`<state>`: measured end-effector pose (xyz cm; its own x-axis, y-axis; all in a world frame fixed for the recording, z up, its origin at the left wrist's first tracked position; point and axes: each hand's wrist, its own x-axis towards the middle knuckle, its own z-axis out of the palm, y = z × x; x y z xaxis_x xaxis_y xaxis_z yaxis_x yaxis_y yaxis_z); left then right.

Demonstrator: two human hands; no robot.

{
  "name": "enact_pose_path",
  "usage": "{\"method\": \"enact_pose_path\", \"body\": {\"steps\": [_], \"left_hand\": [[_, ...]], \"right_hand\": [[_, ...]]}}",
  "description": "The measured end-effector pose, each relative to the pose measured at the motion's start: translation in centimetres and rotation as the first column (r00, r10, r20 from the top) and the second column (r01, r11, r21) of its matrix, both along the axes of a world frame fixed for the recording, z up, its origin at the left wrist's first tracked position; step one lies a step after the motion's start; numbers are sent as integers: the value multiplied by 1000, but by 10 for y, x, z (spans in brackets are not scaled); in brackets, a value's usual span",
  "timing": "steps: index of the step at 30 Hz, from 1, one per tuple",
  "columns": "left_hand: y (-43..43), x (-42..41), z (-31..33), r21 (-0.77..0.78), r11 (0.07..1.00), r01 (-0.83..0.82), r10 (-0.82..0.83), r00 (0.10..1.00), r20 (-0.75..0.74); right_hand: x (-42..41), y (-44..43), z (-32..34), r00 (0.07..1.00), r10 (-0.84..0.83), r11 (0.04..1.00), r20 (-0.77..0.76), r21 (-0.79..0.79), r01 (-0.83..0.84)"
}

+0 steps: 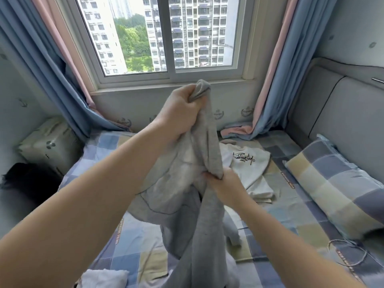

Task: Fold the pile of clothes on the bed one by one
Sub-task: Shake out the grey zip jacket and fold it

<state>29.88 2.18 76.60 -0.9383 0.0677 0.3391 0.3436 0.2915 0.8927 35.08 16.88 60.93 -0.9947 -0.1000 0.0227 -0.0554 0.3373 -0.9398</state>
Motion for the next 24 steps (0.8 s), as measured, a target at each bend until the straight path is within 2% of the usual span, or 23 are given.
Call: {"method": "enact_pose_path", "body": {"steps": [2, 3, 5, 7, 10, 13, 15, 16, 17, 18, 20, 21, 24], "left_hand": [[-33, -13, -9, -372, 918, -136, 113, 990, -85], [-48, -17, -15, -500, 854, -144, 140, 989, -45], [-67, -21, -31, -611, 788, -70, 180, 976, 120], [-71, -20, -46, -616, 786, -47, 236, 944, 229], [-67, -9, -63, -510, 847, -147, 273, 945, 181], [-58, 21, -85, -388, 895, -220, 200, 975, -91], [-48, 44, -106, -364, 916, -169, 52, 949, -310], [-43, 53, -120, -400, 909, -118, -31, 938, -346], [-38, 59, -138, -432, 901, -30, -108, 951, -290], [-33, 65, -148, -455, 887, 72, -150, 979, -138], [-22, 66, -162, -390, 897, 207, -150, 974, 172], [-18, 62, -165, -357, 905, 231, -154, 960, 233], [-12, 49, -156, -371, 899, 234, -186, 969, 162]], "right_hand": [[-7, 18, 8, 996, 88, 995, 17, -50, -87], [-7, 25, 16, 991, 129, 987, 20, -100, -126], [-7, 34, 31, 988, 151, 970, 19, -193, -144], [-8, 37, 46, 987, 148, 949, 70, -290, -122], [-7, 35, 63, 965, 163, 907, 204, -416, -66], [-5, 32, 72, 962, 131, 880, 241, -475, -1], [-4, 32, 76, 959, 132, 853, 249, -521, 17], [-3, 32, 78, 958, 139, 844, 251, -536, 18], [-3, 33, 79, 957, 140, 839, 254, -544, 21], [-2, 34, 81, 957, 133, 835, 257, -550, 31], [-3, 38, 83, 962, 89, 833, 260, -549, 71], [-3, 40, 83, 962, 65, 832, 265, -547, 94], [-7, 50, 84, 960, -5, 833, 279, -530, 159]]}}
